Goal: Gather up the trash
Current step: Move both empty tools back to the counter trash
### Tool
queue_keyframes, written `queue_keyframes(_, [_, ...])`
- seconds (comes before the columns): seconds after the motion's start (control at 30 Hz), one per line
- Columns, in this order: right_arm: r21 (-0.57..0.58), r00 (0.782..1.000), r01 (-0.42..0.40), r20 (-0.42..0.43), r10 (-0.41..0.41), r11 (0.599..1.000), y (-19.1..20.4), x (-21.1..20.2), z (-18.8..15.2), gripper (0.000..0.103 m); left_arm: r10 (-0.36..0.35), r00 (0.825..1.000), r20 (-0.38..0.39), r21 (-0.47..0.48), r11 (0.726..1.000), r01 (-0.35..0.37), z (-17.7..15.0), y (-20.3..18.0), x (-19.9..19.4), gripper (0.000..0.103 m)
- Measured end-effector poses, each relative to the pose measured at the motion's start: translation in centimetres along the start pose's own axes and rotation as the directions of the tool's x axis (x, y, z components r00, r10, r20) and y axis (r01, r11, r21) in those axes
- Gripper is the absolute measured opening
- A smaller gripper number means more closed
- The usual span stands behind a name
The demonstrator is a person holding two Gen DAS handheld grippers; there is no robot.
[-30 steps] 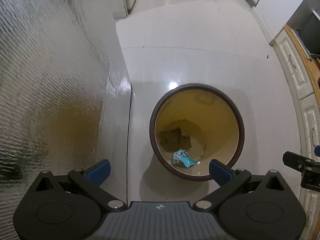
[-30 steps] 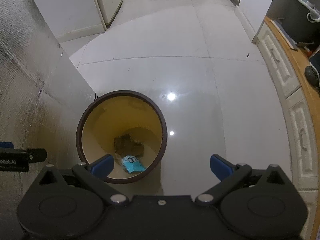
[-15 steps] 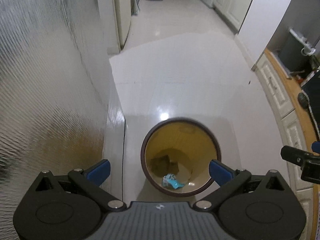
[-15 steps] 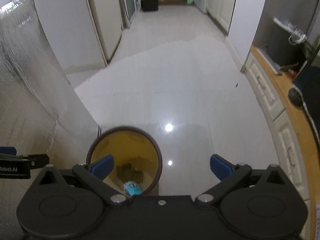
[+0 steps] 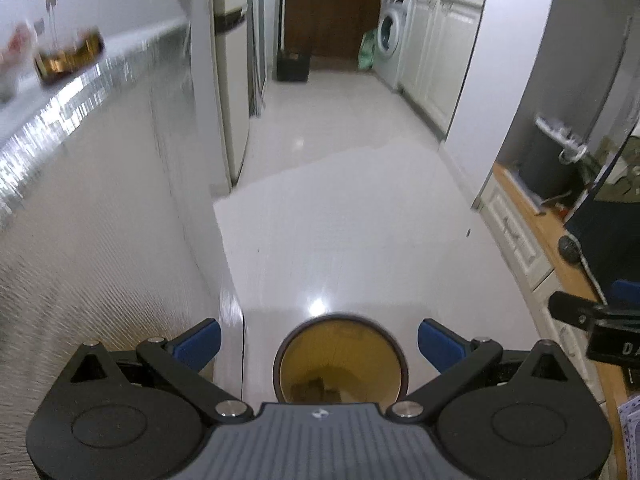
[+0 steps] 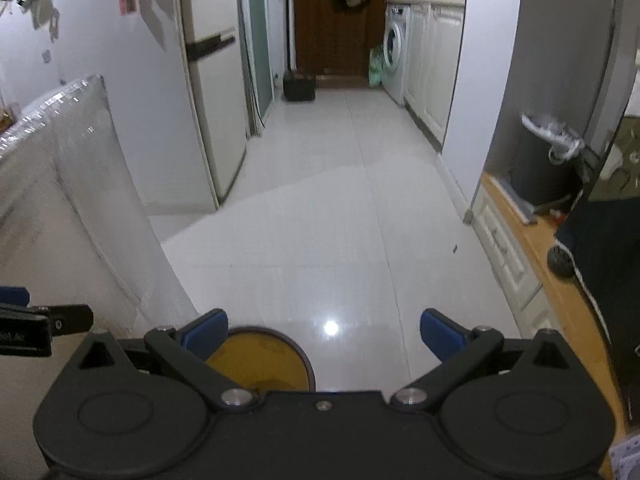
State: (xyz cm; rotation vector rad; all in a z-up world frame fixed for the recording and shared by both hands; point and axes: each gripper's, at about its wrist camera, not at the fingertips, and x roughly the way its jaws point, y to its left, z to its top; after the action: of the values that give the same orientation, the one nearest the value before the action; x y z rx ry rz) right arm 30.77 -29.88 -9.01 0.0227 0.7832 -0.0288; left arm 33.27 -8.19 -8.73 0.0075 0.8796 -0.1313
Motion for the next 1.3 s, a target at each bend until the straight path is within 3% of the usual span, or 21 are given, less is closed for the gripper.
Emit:
queue_keyframes(0.23, [-0.007,0.995,0.007,0.095,-0.007,1.0,0.1,-3.6,1.2,0.103,0.021,0.994,0.106,-0.001,1.0,-0.021,0.5,-0.5,-5.0,0.103])
queue_keyframes(0.57, [-0.03,0.977,-0.025,0.213,0.031,0.999,1.4,-8.6,2.3,0.103,0.047,0.966,0.254,-0.036,0.999,-0.04,1.1,0.8,-11.6,0.103])
queue_keyframes(0.83, [-0.039,0.953,-0.066,0.293,0.074,0.997,4.0,-11.3,3.6,0.103,0.1,0.927,0.361,-0.094,0.993,-0.071,1.0,5.2,-17.8,0.103])
queue_keyframes(1.1, [-0.091,0.932,-0.106,0.337,0.13,0.99,8.5,-12.8,4.4,0.103,0.183,0.895,0.408,-0.151,0.98,-0.132,0.5,10.5,-22.1,0.103])
queue_keyframes(1.3, [-0.079,0.92,-0.167,0.346,0.184,0.983,12.0,-12.8,5.3,0.103,0.204,0.893,0.402,-0.22,0.968,-0.122,0.1,14.9,-23.7,0.103])
